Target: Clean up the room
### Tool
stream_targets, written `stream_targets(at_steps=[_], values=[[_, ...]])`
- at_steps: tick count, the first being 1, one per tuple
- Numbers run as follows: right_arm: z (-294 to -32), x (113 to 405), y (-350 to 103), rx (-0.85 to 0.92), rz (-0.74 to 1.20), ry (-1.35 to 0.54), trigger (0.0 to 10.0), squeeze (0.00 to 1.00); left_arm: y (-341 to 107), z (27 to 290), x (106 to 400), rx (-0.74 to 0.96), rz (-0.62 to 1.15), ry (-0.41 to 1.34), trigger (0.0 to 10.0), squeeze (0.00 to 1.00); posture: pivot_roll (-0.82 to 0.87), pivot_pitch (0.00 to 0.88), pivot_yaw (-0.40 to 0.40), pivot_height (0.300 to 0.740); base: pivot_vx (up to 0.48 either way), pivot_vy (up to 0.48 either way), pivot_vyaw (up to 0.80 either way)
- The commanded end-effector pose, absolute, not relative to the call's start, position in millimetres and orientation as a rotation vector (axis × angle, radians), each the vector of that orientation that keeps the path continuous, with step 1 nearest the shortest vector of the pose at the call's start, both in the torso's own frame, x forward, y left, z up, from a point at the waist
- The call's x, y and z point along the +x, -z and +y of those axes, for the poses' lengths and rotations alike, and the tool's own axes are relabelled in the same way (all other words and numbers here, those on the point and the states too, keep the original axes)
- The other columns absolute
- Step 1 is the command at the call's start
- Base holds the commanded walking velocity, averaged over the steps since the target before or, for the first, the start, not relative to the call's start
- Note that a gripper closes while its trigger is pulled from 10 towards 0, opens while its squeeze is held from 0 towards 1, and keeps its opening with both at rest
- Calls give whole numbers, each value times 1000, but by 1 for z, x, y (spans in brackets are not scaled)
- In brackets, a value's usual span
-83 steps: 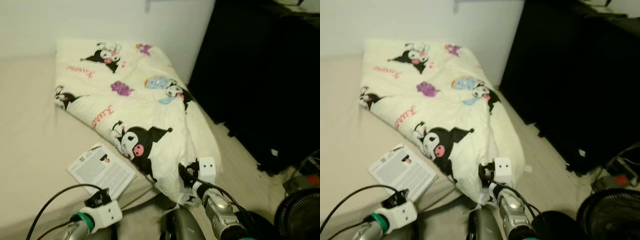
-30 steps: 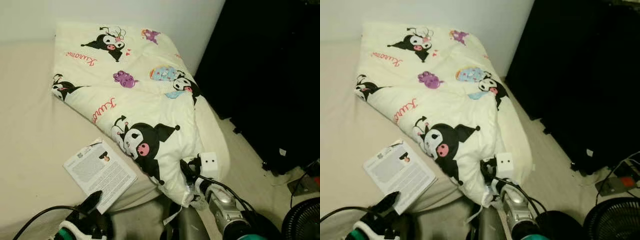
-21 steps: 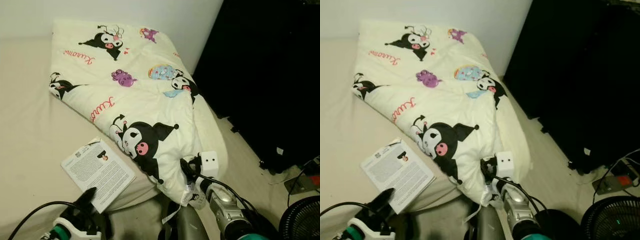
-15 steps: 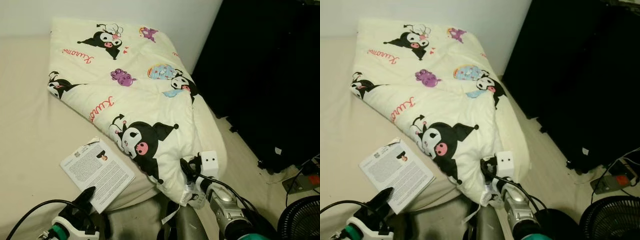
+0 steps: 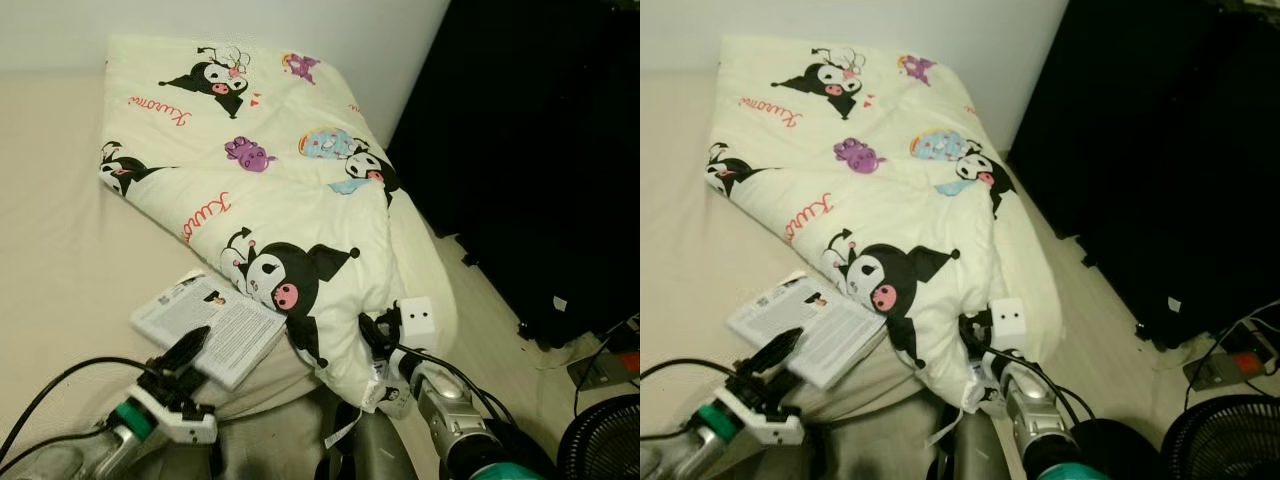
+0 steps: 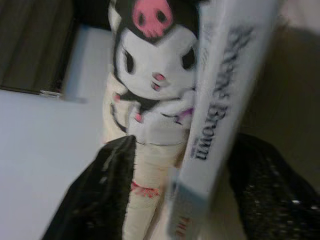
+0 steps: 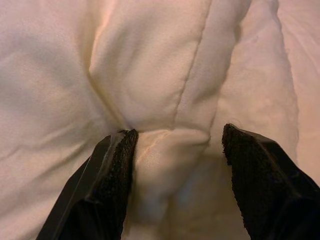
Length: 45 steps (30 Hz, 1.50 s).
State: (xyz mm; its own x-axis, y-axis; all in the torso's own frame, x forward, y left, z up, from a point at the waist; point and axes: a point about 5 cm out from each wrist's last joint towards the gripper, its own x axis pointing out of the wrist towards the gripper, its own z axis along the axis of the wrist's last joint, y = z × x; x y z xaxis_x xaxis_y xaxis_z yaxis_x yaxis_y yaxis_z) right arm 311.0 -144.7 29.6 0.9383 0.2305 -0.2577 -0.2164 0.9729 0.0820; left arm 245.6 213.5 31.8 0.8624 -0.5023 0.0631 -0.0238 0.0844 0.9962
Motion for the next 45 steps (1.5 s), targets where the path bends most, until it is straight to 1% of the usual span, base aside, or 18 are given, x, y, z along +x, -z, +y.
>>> stream_targets(at_steps=[1,8,9,10,11,12,13,24,29,33,34,35,37,38,39,40,41,45], values=[[-144,307,-23,59,302,-219,10000,0,-23,217,242,1452,-379,407,0,0,83,96,-82,587,0,0,0],[-146,305,-21,64,304,-210,10000,0,-18,223,250,1473,-266,353,0,0,75,109,-80,587,0,0,0],[-146,304,-20,63,307,-209,10000,0,-19,224,255,1489,-249,329,8431,0,75,109,-80,587,0,0,0],[-147,303,-20,62,308,-208,10000,0,-21,225,258,1499,-241,315,9843,0,73,114,-82,587,0,0,0],[-147,303,-20,62,308,-208,10000,0,-21,225,258,1499,-241,315,9843,0,73,114,-82,587,0,0,0],[-147,303,-20,61,309,-209,10000,0,-23,226,261,1508,-236,305,5765,0,73,114,-82,587,0,0,0],[-146,303,-20,61,309,-209,10000,0,-27,227,266,1510,-244,293,0,0,73,114,-82,587,0,0,0],[-142,305,-21,64,307,-214,10000,0,-52,232,291,1516,-294,245,0,0,75,110,-78,587,0,0,0],[-141,306,-22,68,304,-213,10000,0,-54,231,293,1502,-292,244,0,0,79,106,-75,587,0,0,0],[-140,309,-27,85,274,-207,10000,0,-57,225,291,1429,-324,199,0,0,78,100,-62,587,0,0,0],[-140,311,-33,92,238,-216,10000,0,-62,223,290,1361,-333,131,1529,0,75,99,-55,587,0,0,0],[-140,313,-42,101,189,-230,10000,0,-69,222,288,1281,-335,46,10000,0,74,99,-51,587,0,0,0],[-140,313,-42,101,189,-230,10000,0,-69,222,288,1281,-335,46,10000,0,74,99,-51,587,0,0,0],[-143,313,-59,127,93,-269,10000,0,-88,223,280,1160,-354,-97,10000,0,80,93,-42,587,0,0,0],[-145,312,-71,145,41,-291,10000,0,-104,225,275,1117,-384,-170,10000,0,89,90,-41,587,0,0,0],[-145,312,-71,145,41,-291,10000,0,-104,225,275,1117,-384,-170,10000,0,89,90,-41,587,0,0,0],[-147,311,-92,183,-43,-321,10000,0,-130,232,269,1075,-431,-291,10000,0,103,89,-43,587,0,0,0],[-148,315,-114,237,-122,-317,10000,0,-154,245,270,1068,-478,-401,10000,0,121,86,-50,587,0,0,0]])
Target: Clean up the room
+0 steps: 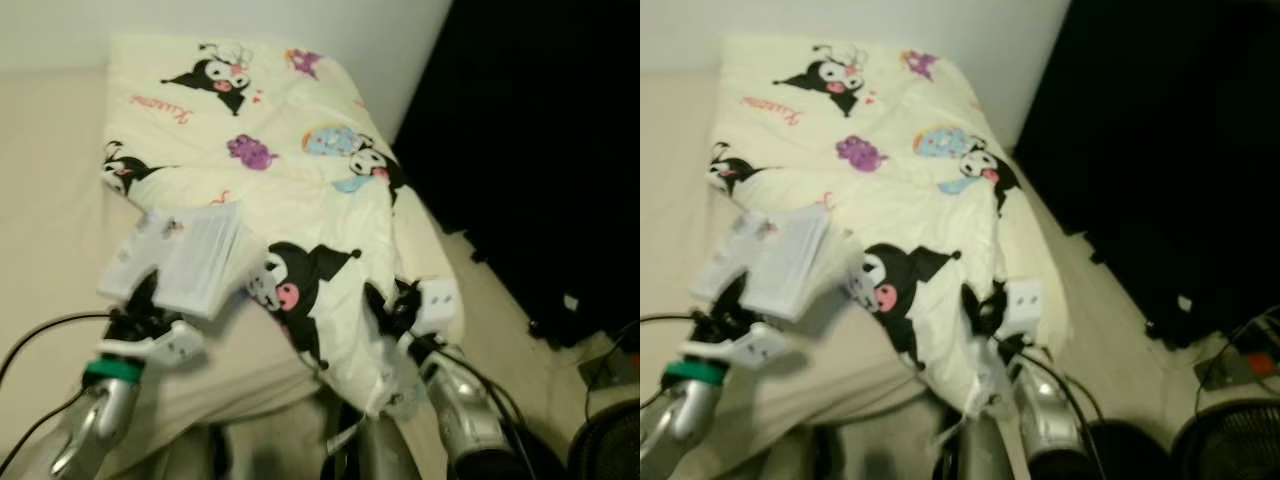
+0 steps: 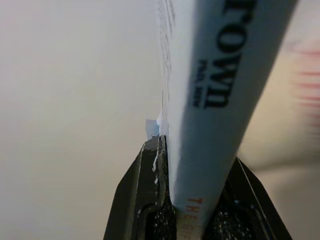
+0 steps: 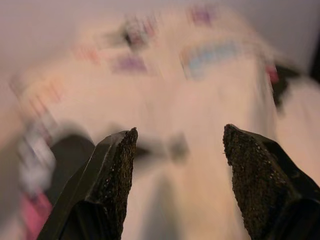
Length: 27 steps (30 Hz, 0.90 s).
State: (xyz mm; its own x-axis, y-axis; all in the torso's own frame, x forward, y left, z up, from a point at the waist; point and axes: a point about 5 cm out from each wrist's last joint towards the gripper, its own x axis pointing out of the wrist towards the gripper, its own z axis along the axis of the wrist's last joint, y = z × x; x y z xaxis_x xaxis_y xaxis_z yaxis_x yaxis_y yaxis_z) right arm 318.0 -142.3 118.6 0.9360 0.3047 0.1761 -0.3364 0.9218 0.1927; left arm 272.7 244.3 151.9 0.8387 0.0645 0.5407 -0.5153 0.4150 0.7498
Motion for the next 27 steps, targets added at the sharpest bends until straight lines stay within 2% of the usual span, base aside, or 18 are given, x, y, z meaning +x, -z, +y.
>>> stream_targets(at_steps=[1,5,6,9,12,16,19,21,24,25,26,27], values=[[-155,327,-136,279,-198,-251,10000,0,-184,258,276,1085,-553,-493,10000,0,131,83,-50,587,0,0,0],[-185,354,-146,218,-212,-4,10000,0,-234,275,285,1105,-646,-597,10000,0,138,76,-38,587,0,0,0],[-185,354,-146,218,-212,-4,10000,0,-234,275,285,1105,-646,-597,10000,0,138,76,-38,587,0,0,0],[-203,363,-127,100,-65,211,10000,0,-264,274,287,1092,-691,-628,10000,0,141,81,-23,587,0,0,0],[-205,362,-112,-20,65,326,10000,0,-280,265,286,1071,-713,-625,10000,0,143,83,-21,587,0,0,0],[-198,356,-90,-120,187,350,10000,0,-287,255,285,1051,-734,-600,10000,0,157,92,-17,587,0,0,0],[-180,348,-66,-110,306,249,10000,0,-284,251,283,1042,-723,-582,10000,0,165,97,-19,587,0,0,0],[-153,344,-52,-48,360,83,10000,0,-281,251,282,1037,-705,-572,10000,0,171,100,-19,587,0,0,0],[-142,343,-48,-40,375,33,10000,0,-280,250,282,1035,-695,-568,10000,0,171,100,-19,587,0,0,0],[-105,339,-44,49,395,-132,10000,0,-280,248,282,1030,-681,-559,10000,0,175,97,-22,587,0,0,0],[-105,339,-44,49,395,-132,10000,0,-280,248,282,1030,-681,-559,10000,0,175,97,-22,587,0,0,0],[-78,336,-46,125,396,-274,10000,0,-281,247,284,1027,-679,-557,10000,0,176,91,-22,587,0,0,0]])
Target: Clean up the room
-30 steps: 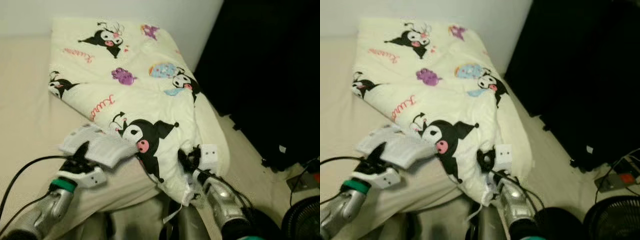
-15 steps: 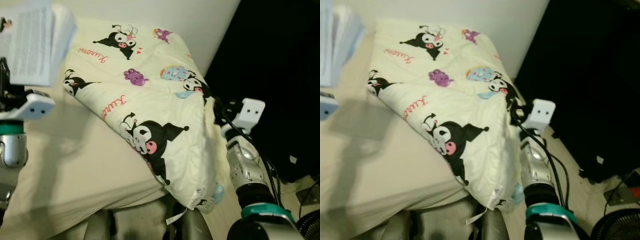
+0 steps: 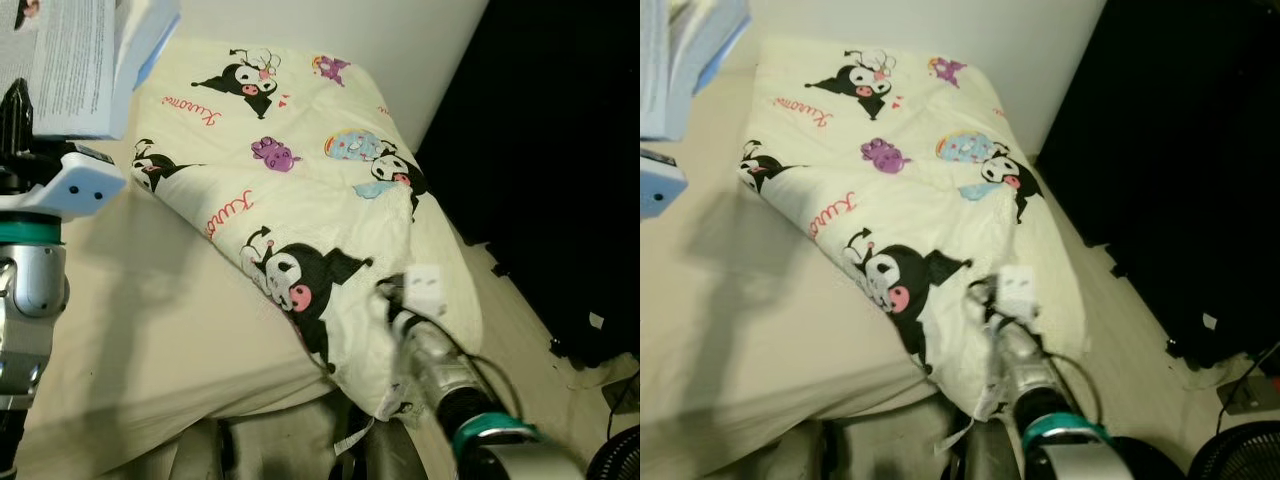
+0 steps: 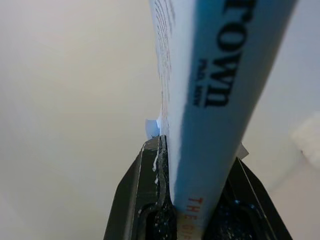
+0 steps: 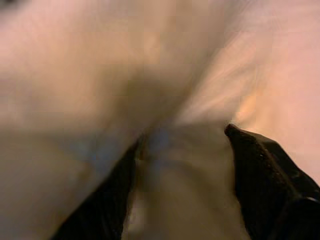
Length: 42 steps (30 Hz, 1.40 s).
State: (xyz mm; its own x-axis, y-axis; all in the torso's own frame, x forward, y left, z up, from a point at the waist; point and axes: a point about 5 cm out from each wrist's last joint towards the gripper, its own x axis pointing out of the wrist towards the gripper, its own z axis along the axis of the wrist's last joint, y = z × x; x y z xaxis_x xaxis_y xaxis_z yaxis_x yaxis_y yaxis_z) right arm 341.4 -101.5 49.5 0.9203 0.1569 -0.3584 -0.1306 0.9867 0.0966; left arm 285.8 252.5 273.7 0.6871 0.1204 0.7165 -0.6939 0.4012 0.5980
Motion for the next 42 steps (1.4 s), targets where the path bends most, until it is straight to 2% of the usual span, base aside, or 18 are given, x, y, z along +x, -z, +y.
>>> stream_targets(at_steps=[1,3,5,6,7,8,11,12,13,16,18,23,28,31,33,36,38,42], values=[[-59,333,-49,176,394,-372,10000,0,-281,247,284,1026,-677,-556,10000,0,176,91,-22,587,0,0,0],[-59,333,-49,176,394,-372,10000,0,-281,247,284,1026,-677,-556,10000,0,176,91,-22,587,0,0,0],[-23,323,-59,310,367,-639,10000,0,-284,246,286,1022,-680,-557,10000,0,176,91,-22,587,0,0,0],[-23,323,-59,310,367,-639,10000,0,-284,246,286,1022,-680,-557,10000,0,176,91,-22,587,0,0,0],[-7,312,-68,377,340,-853,10000,0,-286,245,286,1020,-685,-558,10000,0,178,87,-26,587,0,0,0],[-5,296,-84,442,299,-1075,10000,0,-288,245,286,1019,-688,-560,10000,0,179,87,-31,587,0,0,0],[-2,279,-94,485,285,-1242,10000,0,-289,245,287,1018,-690,-562,10000,0,179,87,-31,587,0,0,0],[-12,263,-108,519,271,-1366,10000,0,-289,246,287,1019,-692,-564,10000,0,177,90,-34,587,0,0,0],[-12,263,-108,519,271,-1366,10000,0,-289,246,287,1019,-692,-564,10000,0,177,90,-34,587,0,0,0],[-73,244,-149,583,217,-1469,10000,0,-288,247,287,1020,-687,-568,10000,0,164,93,-43,587,0,0,0],[-98,238,-162,578,172,-1483,10000,0,-287,248,287,1021,-680,-570,10000,0,152,92,-41,587,0,0,0],[-119,218,-159,498,166,-1489,10000,0,-286,246,290,1020,-679,-559,10000,0,142,91,-35,587,0,0,0],[-140,203,-130,400,295,-1397,10000,0,-288,243,295,1015,-690,-551,10000,0,130,88,-29,587,0,0,0],[-169,220,-115,441,324,-1159,10000,0,-289,241,297,1011,-696,-548,10000,0,128,88,-27,587,0,0,0],[-169,220,-115,441,324,-1159,10000,0,-289,241,297,1011,-696,-548,10000,0,128,88,-27,587,0,0,0],[-205,273,-102,437,220,-632,10000,0,-288,241,297,1006,-696,-547,10000,0,123,86,-26,587,0,0,0],[-208,297,-96,470,181,-391,10000,0,-287,240,298,1003,-695,-546,10000,0,123,86,-26,587,0,0,0],[-194,312,-85,490,203,-272,10000,0,-286,238,299,998,-694,-543,10000,0,128,79,-26,587,0,0,0]])
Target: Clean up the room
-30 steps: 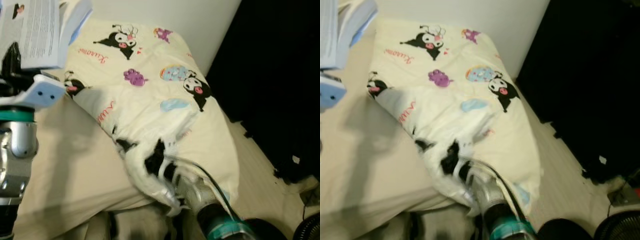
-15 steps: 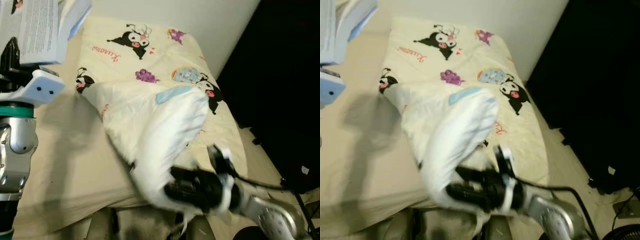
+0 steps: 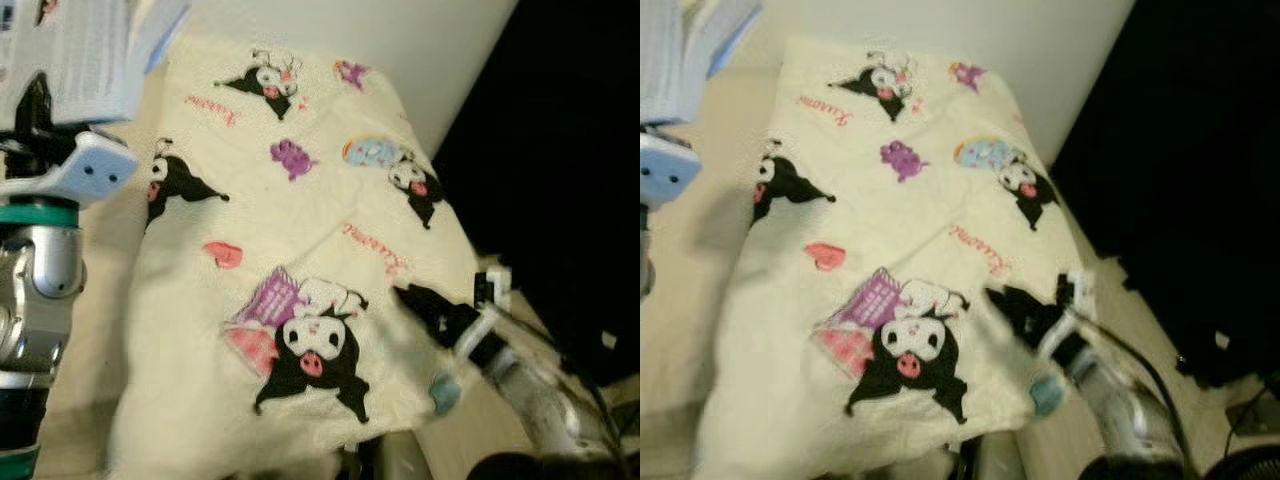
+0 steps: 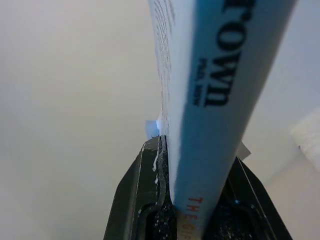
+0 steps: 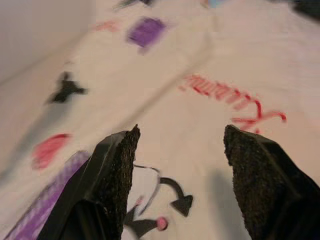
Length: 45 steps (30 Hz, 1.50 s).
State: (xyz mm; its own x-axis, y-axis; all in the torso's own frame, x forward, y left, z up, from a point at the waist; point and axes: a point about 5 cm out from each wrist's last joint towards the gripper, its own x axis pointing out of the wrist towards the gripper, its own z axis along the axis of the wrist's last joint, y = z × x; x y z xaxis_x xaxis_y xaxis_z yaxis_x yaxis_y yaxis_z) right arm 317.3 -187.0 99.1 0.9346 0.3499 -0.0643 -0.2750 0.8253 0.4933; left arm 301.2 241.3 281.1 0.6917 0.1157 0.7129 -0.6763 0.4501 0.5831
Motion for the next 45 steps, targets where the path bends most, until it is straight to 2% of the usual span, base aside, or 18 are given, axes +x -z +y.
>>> stream_targets(at_steps=[1,5,8,10,11,13,15,19,24,25,26,28,35,37,38,39,40,45], values=[[-191,313,-83,493,209,-266,10000,0,-285,238,299,997,-694,-543,10000,0,128,79,-26,587,0,0,0],[-119,319,-52,343,364,-321,10000,0,-280,232,302,980,-686,-532,10000,0,144,79,-34,587,0,0,0],[-105,318,-48,318,383,-356,10000,0,-279,231,302,978,-685,-531,10000,0,144,79,-34,587,0,0,0],[-61,301,-35,262,469,-604,10000,0,-277,229,304,974,-680,-531,10000,0,151,85,-42,587,0,0,0],[-61,301,-35,262,469,-604,10000,0,-277,229,304,974,-680,-531,10000,0,151,85,-42,587,0,0,0],[-22,255,-19,102,579,-1081,10000,0,-275,228,305,970,-677,-533,10000,0,156,89,-48,587,0,0,0],[-17,221,-12,28,650,-1364,10000,0,-274,229,305,970,-673,-535,10000,0,156,91,-53,587,0,0,0],[-26,215,-19,48,630,-1440,10000,0,-273,230,305,973,-668,-537,10000,0,151,91,-55,587,0,0,0],[-65,263,-83,355,352,-1239,10000,0,-269,228,306,970,-660,-534,10000,0,142,75,-59,587,0,0,0],[-65,263,-83,355,352,-1239,10000,0,-269,228,306,970,-660,-534,10000,0,142,75,-59,587,0,0,0],[-86,287,-116,486,174,-1063,10000,0,-268,226,306,960,-658,-511,10000,0,138,53,-59,587,0,0,0],[-116,304,-145,617,-10,-865,10000,0,-264,222,307,915,-620,-446,10000,0,134,39,-55,587,0,0,0],[-130,310,-154,648,-85,-759,10000,0,-259,221,309,867,-584,-406,10000,0,134,39,-55,587,0,0,0],[-156,319,-146,569,-154,-434,10000,0,-234,204,307,490,-376,-184,10000,0,119,0,-28,587,0,0,0],[-156,319,-146,569,-154,-434,10000,0,-234,204,307,490,-376,-184,10000,0,119,0,-28,587,0,0,0],[-164,322,-137,488,-163,-256,10000,0,-223,183,300,204,-265,13,10000,0,122,0,-23,587,0,0,0],[-165,324,-135,431,-157,-194,10000,0,-221,174,296,120,-227,84,10000,0,125,0,-22,587,0,0,0],[-166,327,-138,387,-168,-79,10000,0,-208,155,288,31,-136,208,10000,0,132,0,-21,596,0,0,0]])
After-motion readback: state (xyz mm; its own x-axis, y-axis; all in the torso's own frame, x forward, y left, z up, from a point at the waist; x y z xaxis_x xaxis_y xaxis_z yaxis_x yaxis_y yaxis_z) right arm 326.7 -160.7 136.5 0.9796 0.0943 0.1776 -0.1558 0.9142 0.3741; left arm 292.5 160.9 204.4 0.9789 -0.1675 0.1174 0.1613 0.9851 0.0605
